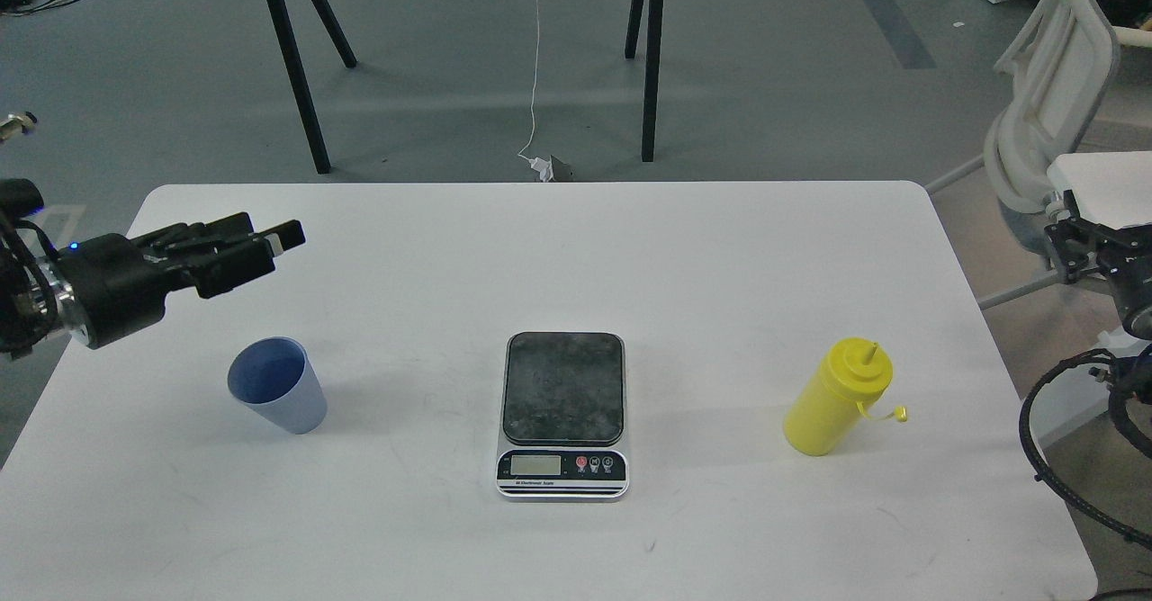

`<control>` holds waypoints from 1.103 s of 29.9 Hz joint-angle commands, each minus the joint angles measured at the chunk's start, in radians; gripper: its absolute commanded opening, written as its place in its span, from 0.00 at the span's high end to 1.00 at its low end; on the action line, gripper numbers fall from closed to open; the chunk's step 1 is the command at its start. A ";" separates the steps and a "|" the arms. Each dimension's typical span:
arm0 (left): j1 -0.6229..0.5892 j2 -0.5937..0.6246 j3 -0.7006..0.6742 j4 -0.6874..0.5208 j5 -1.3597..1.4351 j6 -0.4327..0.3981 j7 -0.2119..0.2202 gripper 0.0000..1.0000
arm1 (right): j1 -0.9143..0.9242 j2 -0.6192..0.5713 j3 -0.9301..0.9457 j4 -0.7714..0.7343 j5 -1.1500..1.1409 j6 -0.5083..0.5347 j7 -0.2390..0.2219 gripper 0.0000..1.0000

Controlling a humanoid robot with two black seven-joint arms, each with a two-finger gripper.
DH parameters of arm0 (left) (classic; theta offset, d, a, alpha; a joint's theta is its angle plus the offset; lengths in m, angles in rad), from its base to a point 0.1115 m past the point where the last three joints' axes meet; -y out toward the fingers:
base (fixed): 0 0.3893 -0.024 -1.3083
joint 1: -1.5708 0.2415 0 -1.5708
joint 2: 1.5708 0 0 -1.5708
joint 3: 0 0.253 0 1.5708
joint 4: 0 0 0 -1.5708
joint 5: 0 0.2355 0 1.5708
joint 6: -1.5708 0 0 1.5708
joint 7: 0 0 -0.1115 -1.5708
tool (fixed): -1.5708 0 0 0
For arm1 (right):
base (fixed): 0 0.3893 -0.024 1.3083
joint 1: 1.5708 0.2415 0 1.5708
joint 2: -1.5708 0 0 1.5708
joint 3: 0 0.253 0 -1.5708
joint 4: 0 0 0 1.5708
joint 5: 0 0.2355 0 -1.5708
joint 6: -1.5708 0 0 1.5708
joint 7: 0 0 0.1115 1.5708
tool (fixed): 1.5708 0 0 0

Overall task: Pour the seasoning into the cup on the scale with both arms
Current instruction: 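Lower the left gripper toward the blue cup, then close the left gripper around the blue cup, then carry the blue cup with the left gripper onto the scale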

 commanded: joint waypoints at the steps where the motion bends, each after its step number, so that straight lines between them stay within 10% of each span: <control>1: 0.007 -0.001 0.082 0.048 0.231 0.118 0.039 0.10 | -0.013 0.000 0.002 0.005 0.002 0.000 0.000 0.01; 12: 0.002 -0.153 0.180 0.313 0.411 0.148 0.052 0.26 | -0.014 -0.011 0.019 0.017 0.002 0.000 0.000 0.01; 23: -0.002 -0.184 0.211 0.313 0.399 0.148 0.050 0.91 | -0.015 -0.008 0.019 0.015 0.002 0.000 0.000 0.01; 33: -0.059 -0.153 0.197 0.223 0.357 0.142 0.023 0.96 | -0.031 -0.015 0.032 0.014 0.002 0.000 0.000 0.01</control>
